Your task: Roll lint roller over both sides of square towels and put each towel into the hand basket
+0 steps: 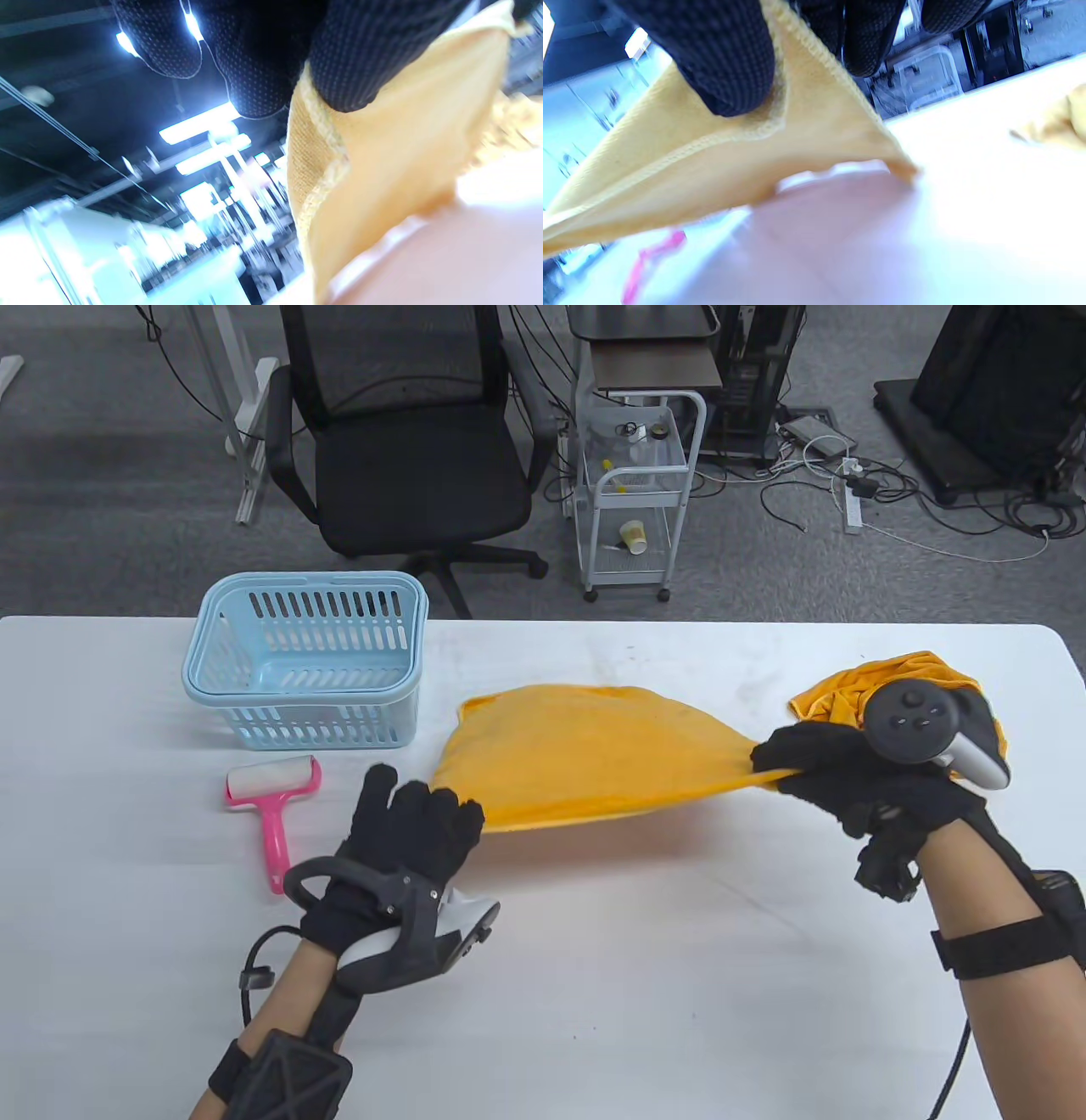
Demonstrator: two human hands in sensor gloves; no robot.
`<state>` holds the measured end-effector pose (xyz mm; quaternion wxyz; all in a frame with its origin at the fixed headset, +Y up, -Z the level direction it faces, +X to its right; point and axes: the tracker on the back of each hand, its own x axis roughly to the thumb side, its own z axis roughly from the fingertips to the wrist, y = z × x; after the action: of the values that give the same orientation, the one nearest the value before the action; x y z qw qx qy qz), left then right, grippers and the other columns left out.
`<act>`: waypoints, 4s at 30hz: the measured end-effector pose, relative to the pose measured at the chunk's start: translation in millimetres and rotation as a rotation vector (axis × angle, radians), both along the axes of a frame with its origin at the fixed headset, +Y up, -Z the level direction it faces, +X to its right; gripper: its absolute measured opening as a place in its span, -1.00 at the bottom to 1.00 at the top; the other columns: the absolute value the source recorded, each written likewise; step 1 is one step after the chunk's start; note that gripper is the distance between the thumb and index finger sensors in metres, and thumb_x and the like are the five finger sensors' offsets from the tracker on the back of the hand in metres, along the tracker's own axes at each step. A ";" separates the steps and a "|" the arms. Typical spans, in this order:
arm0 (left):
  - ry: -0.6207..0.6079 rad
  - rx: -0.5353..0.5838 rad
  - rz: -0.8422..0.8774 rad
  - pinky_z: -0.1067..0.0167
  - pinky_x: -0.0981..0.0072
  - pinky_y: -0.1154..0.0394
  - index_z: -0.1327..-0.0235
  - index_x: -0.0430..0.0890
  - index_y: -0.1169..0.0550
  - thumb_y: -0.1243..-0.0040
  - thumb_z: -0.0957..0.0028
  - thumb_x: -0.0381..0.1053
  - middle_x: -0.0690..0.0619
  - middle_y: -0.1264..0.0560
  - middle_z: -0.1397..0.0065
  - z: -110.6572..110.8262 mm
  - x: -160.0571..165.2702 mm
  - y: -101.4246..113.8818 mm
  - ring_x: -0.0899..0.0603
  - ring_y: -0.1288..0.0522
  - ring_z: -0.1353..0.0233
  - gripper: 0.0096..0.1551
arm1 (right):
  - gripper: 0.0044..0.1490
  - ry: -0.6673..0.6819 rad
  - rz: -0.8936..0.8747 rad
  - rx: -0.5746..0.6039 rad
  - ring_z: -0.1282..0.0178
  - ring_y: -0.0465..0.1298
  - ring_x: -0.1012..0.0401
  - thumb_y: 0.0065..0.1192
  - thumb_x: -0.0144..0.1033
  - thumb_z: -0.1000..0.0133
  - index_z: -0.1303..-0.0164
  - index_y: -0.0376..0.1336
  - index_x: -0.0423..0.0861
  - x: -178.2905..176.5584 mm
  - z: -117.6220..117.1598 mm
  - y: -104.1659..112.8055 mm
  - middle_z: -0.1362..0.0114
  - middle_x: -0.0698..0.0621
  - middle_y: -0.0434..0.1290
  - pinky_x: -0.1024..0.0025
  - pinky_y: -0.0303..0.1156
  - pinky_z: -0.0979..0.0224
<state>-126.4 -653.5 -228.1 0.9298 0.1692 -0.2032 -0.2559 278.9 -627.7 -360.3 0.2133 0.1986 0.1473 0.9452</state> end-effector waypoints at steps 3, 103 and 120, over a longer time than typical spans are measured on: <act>-0.008 -0.176 -0.048 -0.52 -0.31 -0.32 -0.16 0.35 -0.52 -0.31 -0.07 0.04 0.28 -0.55 -0.32 3.3 4.7 -54.0 -0.03 -0.59 -0.33 -0.59 | -0.46 0.045 0.108 -0.113 -0.65 0.19 -0.24 0.43 -0.23 -0.15 -0.38 0.41 0.08 -14.0 10.4 -60.0 -0.60 -0.17 0.32 -0.44 0.11 -0.50; 1.229 -0.436 0.842 -0.46 -0.38 -0.18 -0.58 -0.08 -0.20 -0.30 0.09 0.43 -0.16 -0.08 -0.71 -97.2 -226.2 -115.4 -0.46 -0.12 -0.65 0.09 | 0.45 0.045 0.489 -0.205 -0.67 -0.18 -0.37 0.53 0.24 0.05 -0.72 -0.26 -0.11 -15.8 94.8 -164.4 -0.71 -0.34 -0.28 -0.49 -0.02 -0.50; 1.032 -0.509 0.971 -0.34 -0.27 -0.49 -0.28 -0.07 -0.59 -0.47 0.01 0.08 -0.11 -0.41 -0.58 -92.5 -235.8 -107.4 -0.45 -0.45 -0.54 -0.40 | 0.45 0.048 0.488 -0.209 -0.67 -0.18 -0.38 0.54 0.23 0.05 -0.71 -0.26 -0.14 -15.2 94.1 -164.3 -0.71 -0.35 -0.28 -0.50 -0.02 -0.49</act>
<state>-362.2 -760.9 -320.6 0.9257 -0.1216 0.3030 0.1909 263.7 -792.0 -266.2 -0.0049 0.1565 0.2928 0.9433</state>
